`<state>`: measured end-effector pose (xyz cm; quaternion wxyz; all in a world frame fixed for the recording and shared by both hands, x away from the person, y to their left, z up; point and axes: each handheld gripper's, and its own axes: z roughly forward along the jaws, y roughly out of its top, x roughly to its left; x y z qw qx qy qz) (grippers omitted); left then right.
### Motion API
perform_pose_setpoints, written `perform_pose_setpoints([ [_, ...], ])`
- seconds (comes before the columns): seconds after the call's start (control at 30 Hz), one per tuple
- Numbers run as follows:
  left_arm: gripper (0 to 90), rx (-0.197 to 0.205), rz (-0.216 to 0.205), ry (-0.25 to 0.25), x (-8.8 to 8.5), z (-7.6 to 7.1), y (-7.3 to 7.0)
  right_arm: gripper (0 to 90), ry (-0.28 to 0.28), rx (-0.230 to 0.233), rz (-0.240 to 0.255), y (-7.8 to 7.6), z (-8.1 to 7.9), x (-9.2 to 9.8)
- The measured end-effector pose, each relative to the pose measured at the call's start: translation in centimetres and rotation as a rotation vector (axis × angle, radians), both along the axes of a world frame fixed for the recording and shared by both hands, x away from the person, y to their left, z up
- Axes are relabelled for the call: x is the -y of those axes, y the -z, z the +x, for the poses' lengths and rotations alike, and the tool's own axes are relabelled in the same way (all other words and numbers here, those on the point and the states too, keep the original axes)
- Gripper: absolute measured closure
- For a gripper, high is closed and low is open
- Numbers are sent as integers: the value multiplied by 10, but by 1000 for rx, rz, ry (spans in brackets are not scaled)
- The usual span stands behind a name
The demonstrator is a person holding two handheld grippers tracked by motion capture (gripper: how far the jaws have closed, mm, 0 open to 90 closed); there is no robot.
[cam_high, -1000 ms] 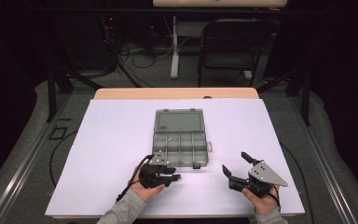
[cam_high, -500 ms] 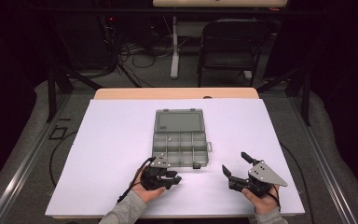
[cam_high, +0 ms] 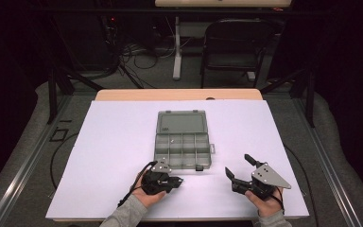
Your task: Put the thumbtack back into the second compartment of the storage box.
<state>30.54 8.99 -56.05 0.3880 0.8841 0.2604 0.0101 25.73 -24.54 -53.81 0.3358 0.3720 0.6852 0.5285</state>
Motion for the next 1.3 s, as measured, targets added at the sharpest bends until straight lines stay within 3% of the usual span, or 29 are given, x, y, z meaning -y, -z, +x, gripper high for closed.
perform_pose_setpoints([
  [0.47, 840, 5, 12, -5, 1, -3, -1, 166, 0, -1, -3, 1, 1, 0],
  [0.8, 844, -15, -24, -27, -3, -1, -4, 166, 2, -4, -5, 1, 1, 0],
  [1.0, 844, -14, -29, -35, -7, -1, -10, 166, 2, -4, -6, 1, 1, 0],
  [1.3, 844, 2, -73, -69, -16, 2, -29, 166, 2, -6, -5, 1, 1, 0],
])
